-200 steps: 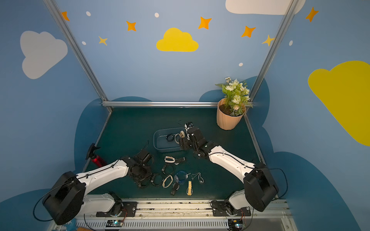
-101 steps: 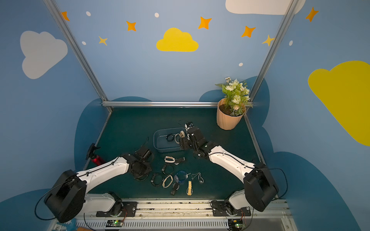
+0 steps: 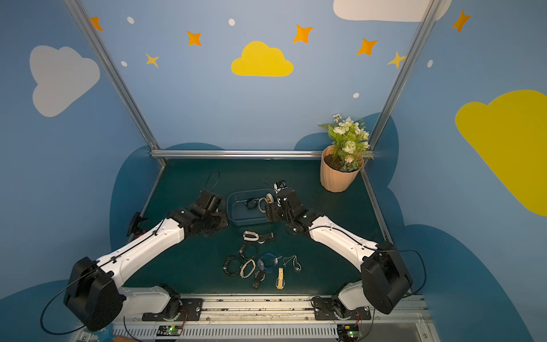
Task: Put the watch into the storage box
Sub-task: Pick up the watch at the center of the board, then place the watch in the storage box.
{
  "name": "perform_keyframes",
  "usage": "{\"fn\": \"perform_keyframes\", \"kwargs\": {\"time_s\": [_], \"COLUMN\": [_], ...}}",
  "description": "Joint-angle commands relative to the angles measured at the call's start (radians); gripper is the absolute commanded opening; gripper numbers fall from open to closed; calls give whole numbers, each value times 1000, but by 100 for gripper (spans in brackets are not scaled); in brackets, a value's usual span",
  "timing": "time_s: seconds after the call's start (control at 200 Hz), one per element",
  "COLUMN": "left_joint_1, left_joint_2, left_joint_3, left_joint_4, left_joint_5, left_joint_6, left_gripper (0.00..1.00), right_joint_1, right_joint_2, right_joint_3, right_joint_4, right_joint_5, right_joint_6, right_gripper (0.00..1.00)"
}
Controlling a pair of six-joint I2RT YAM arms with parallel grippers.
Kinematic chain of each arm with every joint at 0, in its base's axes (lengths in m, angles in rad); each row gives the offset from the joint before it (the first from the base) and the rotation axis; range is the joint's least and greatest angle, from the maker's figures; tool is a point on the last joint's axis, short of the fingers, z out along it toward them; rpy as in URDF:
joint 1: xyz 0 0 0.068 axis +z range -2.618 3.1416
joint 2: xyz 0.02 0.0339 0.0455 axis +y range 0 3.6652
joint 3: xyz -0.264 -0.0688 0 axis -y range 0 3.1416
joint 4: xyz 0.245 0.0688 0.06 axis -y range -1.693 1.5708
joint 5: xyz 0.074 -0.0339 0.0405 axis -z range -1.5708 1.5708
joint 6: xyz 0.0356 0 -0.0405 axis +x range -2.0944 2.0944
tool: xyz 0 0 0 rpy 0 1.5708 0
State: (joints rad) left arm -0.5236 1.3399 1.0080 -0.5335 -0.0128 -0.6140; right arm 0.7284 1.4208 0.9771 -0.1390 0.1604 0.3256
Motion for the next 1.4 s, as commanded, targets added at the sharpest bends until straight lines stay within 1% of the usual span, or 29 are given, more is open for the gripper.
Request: {"fn": "perform_keyframes", "kwargs": {"time_s": [0.0,0.09,0.225,0.37,0.656,1.016,1.121,1.202,1.277,1.392], "left_joint_1": [7,7,11,14,41,63,70,79,80,80], "left_joint_2": [85,172,299,419,532,634,645,638,619,576], "left_joint_3": [101,189,327,418,416,436,435,435,434,435], "left_joint_4": [69,90,84,100,167,192,203,206,212,220], "left_joint_5": [6,17,21,27,130,137,152,166,174,218], "left_joint_6": [127,177,232,265,226,217,205,201,199,188], "left_gripper": [4,4,4,4,4,6,10,15,24,49], "right_joint_1": [4,2,0,0,-4,-9,-9,-9,-10,-11], "right_joint_2": [-52,-72,-106,-130,-161,-151,-158,-164,-166,-164], "right_joint_3": [-17,-33,-44,-69,-79,-74,-72,-72,-85,-79], "right_joint_4": [-22,-24,-45,-35,-51,-45,-56,-65,-52,-59], "right_joint_5": [24,55,65,86,104,95,89,89,99,97], "right_joint_6": [10,29,37,39,30,30,41,41,37,41], "right_gripper": [87,87,87,87,87,87,87,87,87,87]}}
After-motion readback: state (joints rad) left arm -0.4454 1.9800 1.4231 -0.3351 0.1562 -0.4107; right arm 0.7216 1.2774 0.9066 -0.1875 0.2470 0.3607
